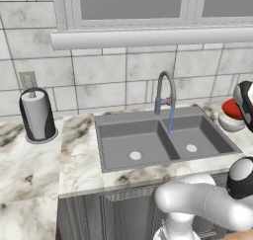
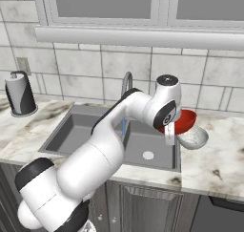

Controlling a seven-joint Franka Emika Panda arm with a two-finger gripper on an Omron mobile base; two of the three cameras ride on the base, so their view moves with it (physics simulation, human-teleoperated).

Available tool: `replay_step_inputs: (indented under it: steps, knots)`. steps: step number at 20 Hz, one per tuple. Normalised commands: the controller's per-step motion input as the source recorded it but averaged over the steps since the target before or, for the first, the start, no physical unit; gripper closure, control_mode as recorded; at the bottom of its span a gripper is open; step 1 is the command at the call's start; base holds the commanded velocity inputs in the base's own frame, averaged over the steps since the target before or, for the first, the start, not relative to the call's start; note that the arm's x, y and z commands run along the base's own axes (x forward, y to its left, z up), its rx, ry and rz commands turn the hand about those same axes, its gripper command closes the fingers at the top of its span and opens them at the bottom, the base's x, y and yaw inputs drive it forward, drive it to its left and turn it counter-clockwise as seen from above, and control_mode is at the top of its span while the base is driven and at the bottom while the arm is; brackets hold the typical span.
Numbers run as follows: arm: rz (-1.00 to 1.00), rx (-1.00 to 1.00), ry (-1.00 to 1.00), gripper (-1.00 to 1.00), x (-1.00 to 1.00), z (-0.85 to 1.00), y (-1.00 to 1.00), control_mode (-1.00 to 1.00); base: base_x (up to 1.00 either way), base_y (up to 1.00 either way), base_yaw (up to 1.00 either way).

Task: Rinse each bowl for a few seconds and place them down in the sink or on the counter.

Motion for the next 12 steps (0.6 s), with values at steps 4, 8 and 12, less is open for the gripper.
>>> replay_step_inputs:
  steps: [4,8,12]
  knots:
    - [0.09,0.05,0.03,1.00,0.03,-0.02,0.36,-1.00,0.00,0.00,0.00]
    - [0.09,0.05,0.02,1.00,0.05,-0.05,0.34,-1.00,0.00,0.00,0.00]
    - [0.09,0.02,0.01,1.00,0.02,-0.11,0.34,-1.00,0.00,0.00,0.00]
